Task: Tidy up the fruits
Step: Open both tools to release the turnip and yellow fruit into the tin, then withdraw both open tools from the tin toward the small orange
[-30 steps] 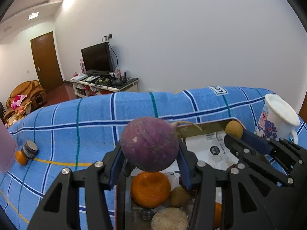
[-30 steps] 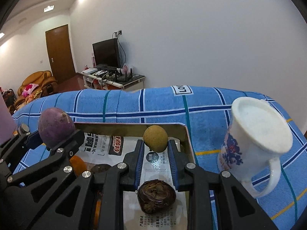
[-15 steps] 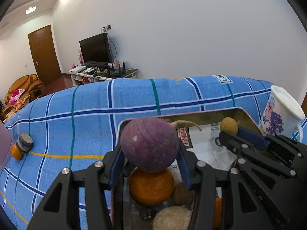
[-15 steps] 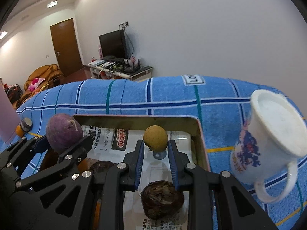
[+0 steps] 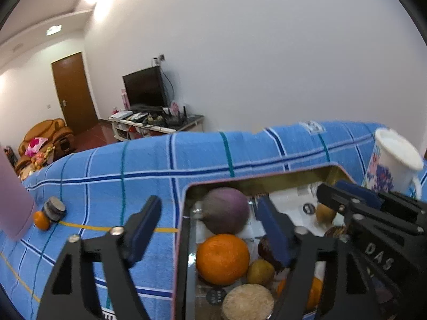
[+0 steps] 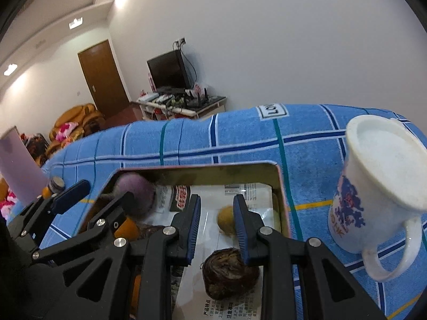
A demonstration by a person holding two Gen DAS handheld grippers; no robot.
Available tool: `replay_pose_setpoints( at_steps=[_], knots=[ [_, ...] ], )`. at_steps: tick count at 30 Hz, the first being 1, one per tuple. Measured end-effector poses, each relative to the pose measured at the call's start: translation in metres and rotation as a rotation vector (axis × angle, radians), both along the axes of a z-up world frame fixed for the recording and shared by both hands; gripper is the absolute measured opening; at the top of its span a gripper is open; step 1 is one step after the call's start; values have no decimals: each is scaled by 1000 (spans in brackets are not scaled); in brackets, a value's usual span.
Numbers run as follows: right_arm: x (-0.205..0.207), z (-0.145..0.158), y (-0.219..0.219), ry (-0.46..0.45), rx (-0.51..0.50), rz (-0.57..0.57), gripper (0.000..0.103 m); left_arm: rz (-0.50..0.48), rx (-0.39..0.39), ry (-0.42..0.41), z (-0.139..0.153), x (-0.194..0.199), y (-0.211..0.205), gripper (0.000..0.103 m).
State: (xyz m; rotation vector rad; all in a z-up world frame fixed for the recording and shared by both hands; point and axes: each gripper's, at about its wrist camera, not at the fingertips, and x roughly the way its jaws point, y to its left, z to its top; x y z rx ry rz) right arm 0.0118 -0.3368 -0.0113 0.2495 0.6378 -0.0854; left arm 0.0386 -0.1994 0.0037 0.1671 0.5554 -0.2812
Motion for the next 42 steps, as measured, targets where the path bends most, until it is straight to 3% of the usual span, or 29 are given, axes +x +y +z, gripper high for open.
replay_pose_setpoints(
  at_steps=[1, 3, 6, 8, 10, 12, 14, 19, 27, 42],
  knots=[
    [-2, 1, -2, -15, 8, -1, 28, 8, -21, 1, 2, -1, 4, 93],
    [-12, 6, -6, -67, 32, -15, 29, 26, -64, -12, 6, -3, 14, 102],
    [-26, 15, -9, -143, 41, -52, 50, 36, -107, -55, 13, -10, 27, 103],
    [-33, 22, -8, -196, 33, -81, 71, 41, -108, -72, 16, -16, 32, 103],
    [-44, 30, -5, -280, 24, -110, 79, 50, -108, -96, 18, -23, 37, 103],
    [-58, 37, 0, -366, -1, -164, 81, 69, -112, -130, 19, -29, 42, 103],
    [-66, 39, 5, -398, -39, -213, 88, 93, -106, -176, 21, -37, 49, 103],
    [-75, 40, 19, -446, -85, -222, 88, 126, -64, -259, 21, -47, 55, 103],
    [-85, 40, 41, -454, -190, -195, 88, 129, -22, -272, 13, -53, 57, 103],
    [-102, 39, 42, -432, -158, -230, 88, 117, -34, -254, 13, -63, 62, 103]
  ],
)
